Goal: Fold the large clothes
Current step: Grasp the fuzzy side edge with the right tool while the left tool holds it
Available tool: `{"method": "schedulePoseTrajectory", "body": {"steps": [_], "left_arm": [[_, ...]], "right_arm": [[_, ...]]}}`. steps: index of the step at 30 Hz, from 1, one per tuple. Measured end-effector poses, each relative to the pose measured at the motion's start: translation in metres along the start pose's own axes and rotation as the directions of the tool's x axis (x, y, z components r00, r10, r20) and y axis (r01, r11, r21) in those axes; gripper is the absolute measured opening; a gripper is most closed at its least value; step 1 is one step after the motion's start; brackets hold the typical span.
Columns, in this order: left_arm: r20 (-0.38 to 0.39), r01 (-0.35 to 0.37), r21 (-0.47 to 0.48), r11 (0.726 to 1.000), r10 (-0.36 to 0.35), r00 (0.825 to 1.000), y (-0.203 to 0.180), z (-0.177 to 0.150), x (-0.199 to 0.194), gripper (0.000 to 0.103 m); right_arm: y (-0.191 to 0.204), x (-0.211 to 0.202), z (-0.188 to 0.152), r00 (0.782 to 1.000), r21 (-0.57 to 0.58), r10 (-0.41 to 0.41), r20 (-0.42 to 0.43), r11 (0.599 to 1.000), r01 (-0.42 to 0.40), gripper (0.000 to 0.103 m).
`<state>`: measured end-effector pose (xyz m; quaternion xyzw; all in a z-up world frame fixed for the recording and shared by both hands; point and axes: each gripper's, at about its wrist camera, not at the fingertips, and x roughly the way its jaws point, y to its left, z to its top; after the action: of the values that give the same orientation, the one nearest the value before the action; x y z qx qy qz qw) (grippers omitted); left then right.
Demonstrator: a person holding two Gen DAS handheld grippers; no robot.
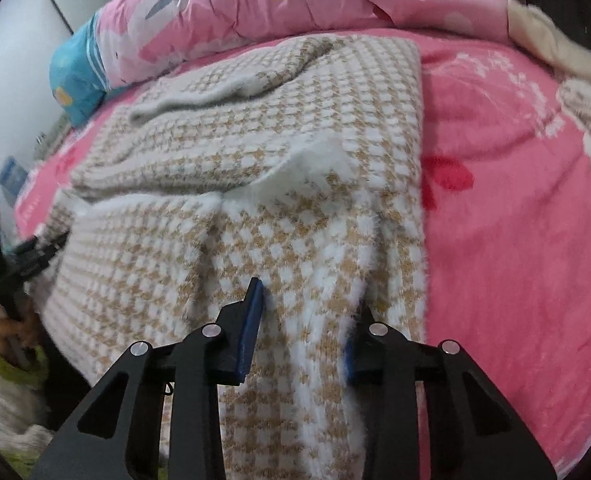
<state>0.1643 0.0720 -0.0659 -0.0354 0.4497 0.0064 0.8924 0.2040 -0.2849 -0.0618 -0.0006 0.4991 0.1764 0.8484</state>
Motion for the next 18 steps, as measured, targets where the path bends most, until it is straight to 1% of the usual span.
{"method": "schedulePoseTrajectory", "body": {"steps": [3,6,8,9,13,14,17,18], "left_arm": [[0.000,-0.005,0.005,1.000,0.005,1.000,0.000,0.000,0.000,0.054],[-0.001,-0.013,0.009,1.000,0.013,1.000,-0.002,0.000,0.001,0.054],[-0.001,-0.017,0.011,1.000,0.017,1.000,-0.003,0.000,0.001,0.054],[0.000,-0.015,0.010,1.000,0.015,1.000,-0.002,0.000,0.001,0.054],[0.001,-0.017,0.011,1.000,0.017,1.000,-0.003,0.000,0.002,0.054],[0.000,-0.017,0.011,1.000,0.017,1.000,-0.003,0.000,0.002,0.054],[0.000,-0.018,0.011,1.000,0.018,1.000,-0.004,0.000,0.002,0.054],[0.000,-0.019,0.010,1.000,0.019,1.000,-0.004,-0.001,0.001,0.054]], "right_arm": [[0.021,-0.003,-0.003,0.996,-0.080,-0.094,0.007,0.992,0.094,0.028],[0.041,-0.002,-0.003,0.979,-0.171,-0.202,0.026,0.964,0.204,0.028],[0.044,-0.002,-0.002,0.970,-0.197,-0.241,0.041,0.950,0.244,0.028],[0.046,-0.001,0.000,0.965,-0.200,-0.257,0.049,0.944,0.261,0.028],[0.039,-0.002,0.002,0.964,-0.165,-0.261,0.059,0.950,0.267,0.027],[0.036,-0.003,0.002,0.962,-0.163,-0.265,0.061,0.949,0.271,0.022],[0.038,-0.005,0.002,0.957,-0.168,-0.281,0.075,0.942,0.290,0.015],[0.039,-0.006,0.002,0.955,-0.170,-0.285,0.080,0.940,0.295,0.015]]}}
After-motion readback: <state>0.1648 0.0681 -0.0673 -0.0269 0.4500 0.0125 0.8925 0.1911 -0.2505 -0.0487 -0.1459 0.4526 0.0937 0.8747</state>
